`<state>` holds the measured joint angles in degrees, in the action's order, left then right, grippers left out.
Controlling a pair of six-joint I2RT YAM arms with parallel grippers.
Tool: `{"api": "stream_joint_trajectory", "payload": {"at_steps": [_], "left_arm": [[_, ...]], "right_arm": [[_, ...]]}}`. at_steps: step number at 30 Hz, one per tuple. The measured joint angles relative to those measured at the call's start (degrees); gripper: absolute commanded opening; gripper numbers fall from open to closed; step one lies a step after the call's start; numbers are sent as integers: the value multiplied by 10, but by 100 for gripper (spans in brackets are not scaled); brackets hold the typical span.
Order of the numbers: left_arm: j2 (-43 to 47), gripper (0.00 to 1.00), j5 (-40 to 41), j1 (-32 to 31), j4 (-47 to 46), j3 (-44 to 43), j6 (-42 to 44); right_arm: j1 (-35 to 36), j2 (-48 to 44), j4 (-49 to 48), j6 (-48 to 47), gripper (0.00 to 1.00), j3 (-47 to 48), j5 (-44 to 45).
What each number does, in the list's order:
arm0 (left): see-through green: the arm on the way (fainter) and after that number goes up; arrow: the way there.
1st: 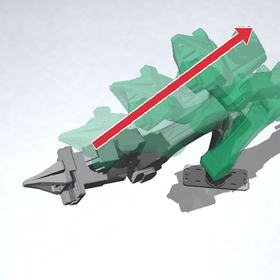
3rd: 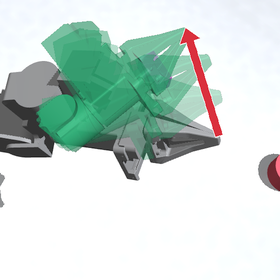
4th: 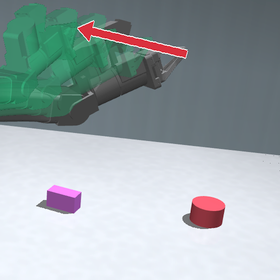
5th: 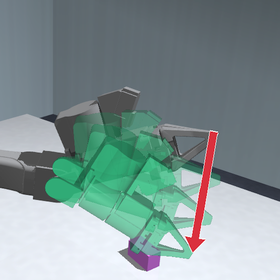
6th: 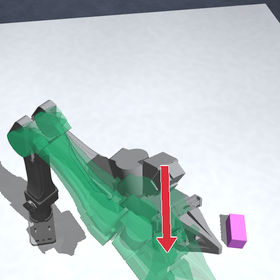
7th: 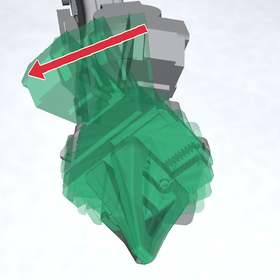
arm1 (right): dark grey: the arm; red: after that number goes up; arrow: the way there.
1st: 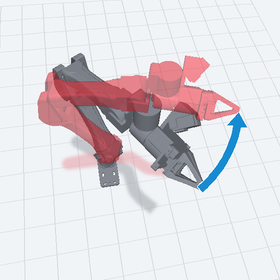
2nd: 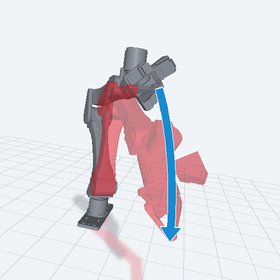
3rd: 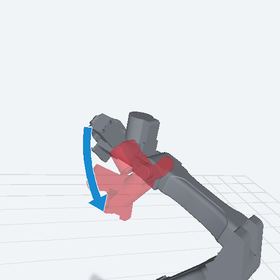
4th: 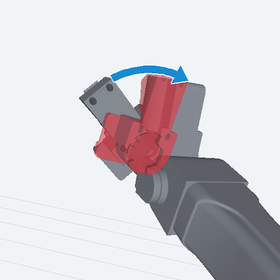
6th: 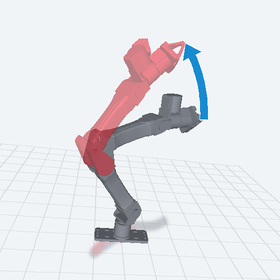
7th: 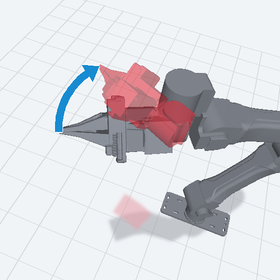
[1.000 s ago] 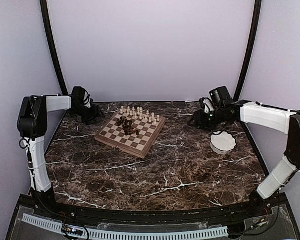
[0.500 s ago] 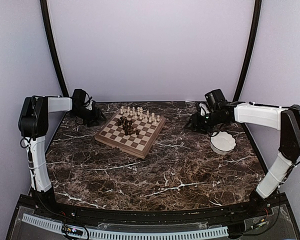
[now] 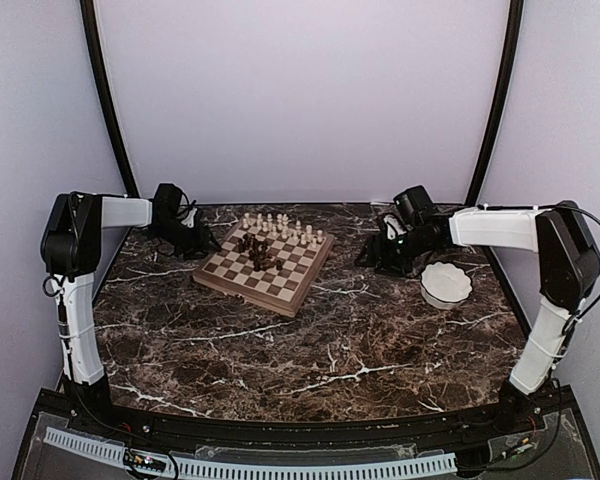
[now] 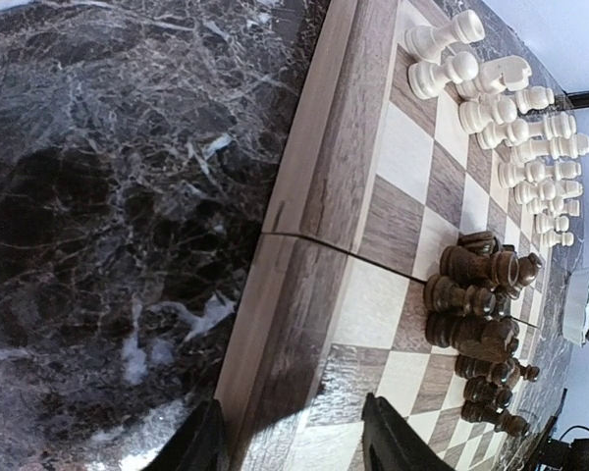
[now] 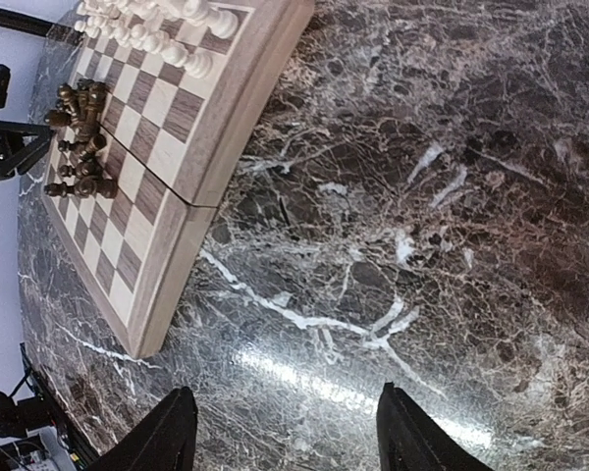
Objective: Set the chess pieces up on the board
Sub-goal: Move the chessboard to the center of the board.
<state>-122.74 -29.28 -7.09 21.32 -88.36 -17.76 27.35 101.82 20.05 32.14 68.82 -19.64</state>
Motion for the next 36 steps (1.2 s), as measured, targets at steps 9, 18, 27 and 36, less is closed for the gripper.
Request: {"api": "stream_joint_trajectory", "payload": {"at_steps": [9, 18, 27, 36], "left_arm": [[6, 42, -1, -31, 2, 23, 6], [55, 42, -7, -85, -9, 100, -5], [76, 39, -18, -98, -52, 151, -49], [83, 28, -14, -99, -63, 160, -79]], "right_arm": [[0, 30, -17, 2, 63, 20, -19], [0, 52, -27, 6, 61, 21, -32], [0, 119, -47, 18, 54, 54, -57], [5, 181, -64, 32, 38, 97, -91]]}}
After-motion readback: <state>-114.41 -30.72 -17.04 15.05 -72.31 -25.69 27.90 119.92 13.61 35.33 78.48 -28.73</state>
